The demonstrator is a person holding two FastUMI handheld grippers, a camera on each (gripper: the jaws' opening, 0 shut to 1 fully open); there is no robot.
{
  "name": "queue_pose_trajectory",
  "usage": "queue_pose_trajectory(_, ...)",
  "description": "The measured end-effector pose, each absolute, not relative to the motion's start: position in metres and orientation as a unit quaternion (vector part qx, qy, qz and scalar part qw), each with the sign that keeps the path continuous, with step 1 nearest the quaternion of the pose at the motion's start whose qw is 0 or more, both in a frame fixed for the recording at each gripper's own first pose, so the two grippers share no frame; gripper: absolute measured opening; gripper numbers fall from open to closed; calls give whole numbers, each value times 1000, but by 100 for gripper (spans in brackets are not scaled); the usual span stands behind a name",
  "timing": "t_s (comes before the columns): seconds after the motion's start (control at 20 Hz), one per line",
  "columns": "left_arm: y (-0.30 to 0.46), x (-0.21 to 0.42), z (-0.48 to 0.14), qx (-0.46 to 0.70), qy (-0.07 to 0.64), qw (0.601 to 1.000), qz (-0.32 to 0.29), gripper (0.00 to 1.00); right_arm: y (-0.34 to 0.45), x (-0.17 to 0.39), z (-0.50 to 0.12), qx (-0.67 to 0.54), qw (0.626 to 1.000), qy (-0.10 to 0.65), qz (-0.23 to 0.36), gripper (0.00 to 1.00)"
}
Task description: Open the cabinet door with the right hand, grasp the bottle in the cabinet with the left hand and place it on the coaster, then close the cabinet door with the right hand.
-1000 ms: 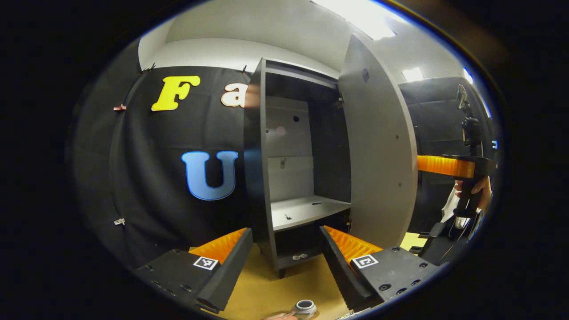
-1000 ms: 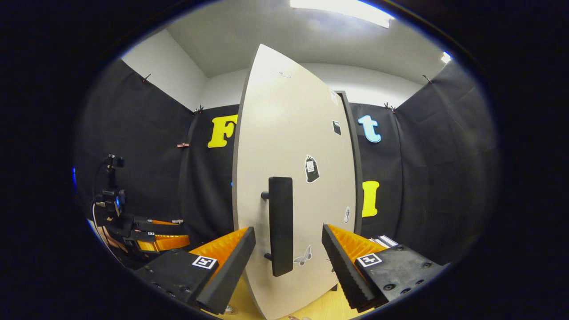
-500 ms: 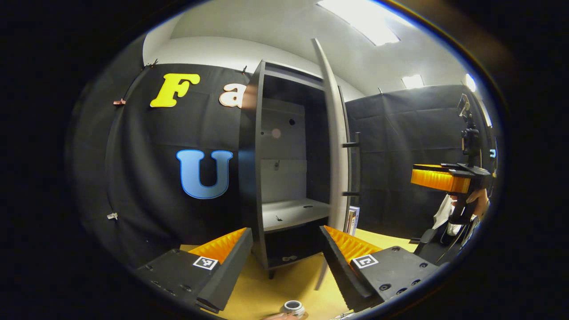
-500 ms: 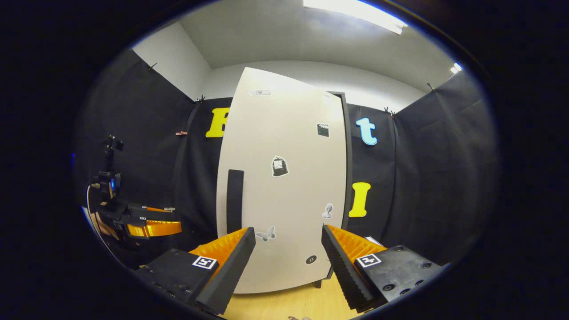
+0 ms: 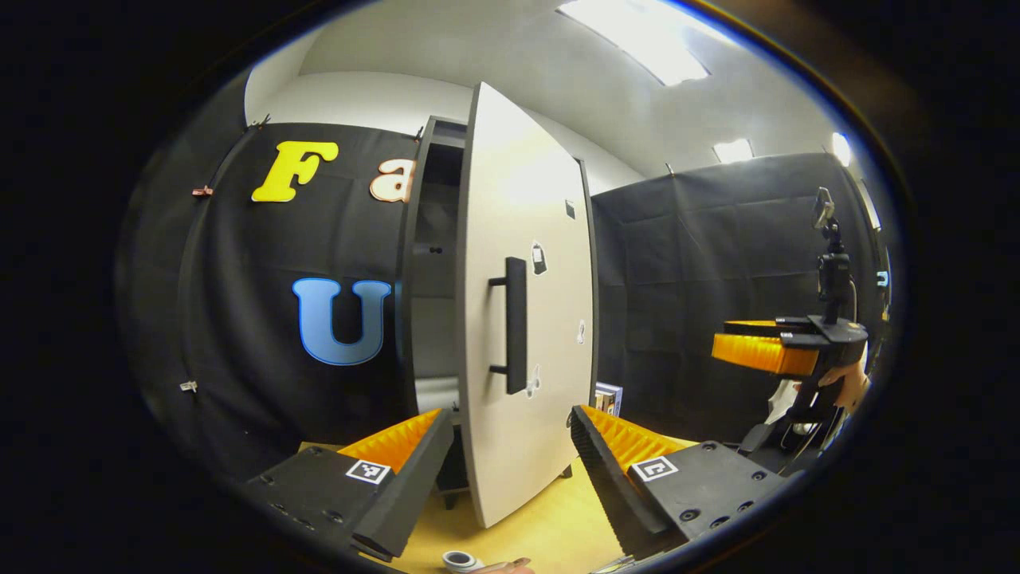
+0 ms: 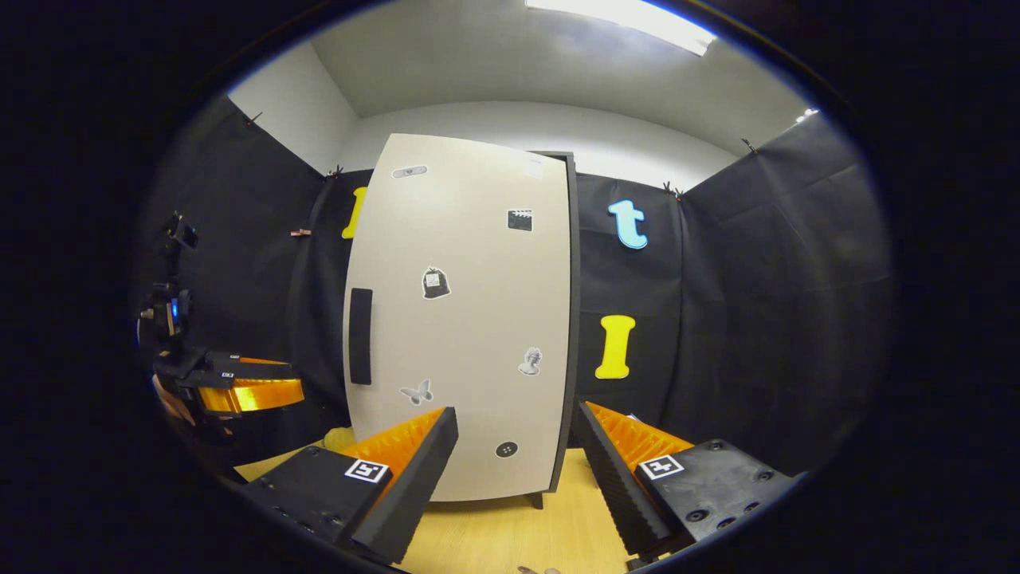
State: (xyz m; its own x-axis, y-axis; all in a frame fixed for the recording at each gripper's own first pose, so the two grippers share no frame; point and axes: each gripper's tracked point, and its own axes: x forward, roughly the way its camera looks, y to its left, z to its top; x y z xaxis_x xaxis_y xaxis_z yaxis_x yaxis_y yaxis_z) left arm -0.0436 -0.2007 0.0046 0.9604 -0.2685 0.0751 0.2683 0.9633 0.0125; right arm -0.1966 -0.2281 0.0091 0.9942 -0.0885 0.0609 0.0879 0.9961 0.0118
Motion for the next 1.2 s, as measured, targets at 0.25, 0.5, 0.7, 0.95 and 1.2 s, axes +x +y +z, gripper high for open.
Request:
queue_pose_trajectory(0.25,-238,-37,-2,3,-31,992,-123,94,-248,-199,3,4,999,-24,-24,98)
queue_pose_trajectory(0.5,-262,-34,-8,11,-26,995,-99,94,-262,-199,-3,3,1000,-22,1,98)
queue_pose_trajectory(0.7,-269,-35,-10,11,-22,996,-80,94,-267,-199,-4,13,999,-25,18,98)
queue_pose_trajectory(0.95,-273,-25,-12,21,-19,998,-64,94,-276,-195,-3,25,999,-24,21,98)
queue_pose_trajectory(1.2,-274,-19,-7,29,-22,998,-60,94,-274,-185,-5,21,999,-18,25,98)
